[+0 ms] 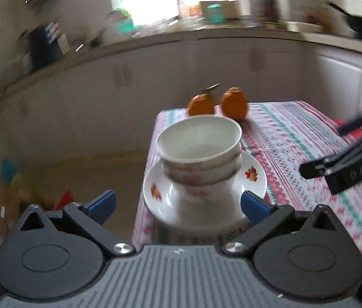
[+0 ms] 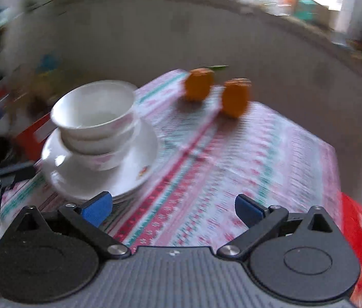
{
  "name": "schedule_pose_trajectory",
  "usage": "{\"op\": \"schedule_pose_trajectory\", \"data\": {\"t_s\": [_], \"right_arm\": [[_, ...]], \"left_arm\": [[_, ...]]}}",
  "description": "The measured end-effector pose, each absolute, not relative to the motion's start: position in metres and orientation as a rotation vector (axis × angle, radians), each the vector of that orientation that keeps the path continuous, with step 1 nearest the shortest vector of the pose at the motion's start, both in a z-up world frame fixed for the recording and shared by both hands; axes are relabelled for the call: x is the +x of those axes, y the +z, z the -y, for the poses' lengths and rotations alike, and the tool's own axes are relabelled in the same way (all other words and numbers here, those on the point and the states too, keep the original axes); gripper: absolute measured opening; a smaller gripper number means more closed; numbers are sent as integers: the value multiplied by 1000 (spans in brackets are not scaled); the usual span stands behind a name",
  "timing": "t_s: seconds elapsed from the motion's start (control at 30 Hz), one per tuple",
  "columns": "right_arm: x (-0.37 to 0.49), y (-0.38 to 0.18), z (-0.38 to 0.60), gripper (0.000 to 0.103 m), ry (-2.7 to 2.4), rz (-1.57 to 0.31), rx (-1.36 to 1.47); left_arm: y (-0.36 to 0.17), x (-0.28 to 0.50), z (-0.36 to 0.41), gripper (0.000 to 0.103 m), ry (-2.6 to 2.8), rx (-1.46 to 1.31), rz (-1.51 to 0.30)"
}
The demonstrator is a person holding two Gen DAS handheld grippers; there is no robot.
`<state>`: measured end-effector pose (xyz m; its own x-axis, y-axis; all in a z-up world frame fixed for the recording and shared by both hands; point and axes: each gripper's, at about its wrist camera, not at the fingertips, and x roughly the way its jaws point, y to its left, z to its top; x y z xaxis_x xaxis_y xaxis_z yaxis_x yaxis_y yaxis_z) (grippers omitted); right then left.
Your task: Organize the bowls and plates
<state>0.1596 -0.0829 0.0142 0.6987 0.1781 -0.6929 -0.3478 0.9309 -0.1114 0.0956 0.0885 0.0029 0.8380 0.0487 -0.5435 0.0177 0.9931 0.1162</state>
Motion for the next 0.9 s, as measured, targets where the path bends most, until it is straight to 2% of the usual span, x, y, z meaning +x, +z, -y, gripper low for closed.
{"op": "schedule_pose_trajectory", "data": {"t_s": [0.37,0.9], "right_arm": [[72,34,104,103,129,-628,-94],[54,37,109,103,69,-582,-75]], "left_arm": [[27,39,-71,102,87,-5,-506],[30,28,-56,102,122,1,-499]]}}
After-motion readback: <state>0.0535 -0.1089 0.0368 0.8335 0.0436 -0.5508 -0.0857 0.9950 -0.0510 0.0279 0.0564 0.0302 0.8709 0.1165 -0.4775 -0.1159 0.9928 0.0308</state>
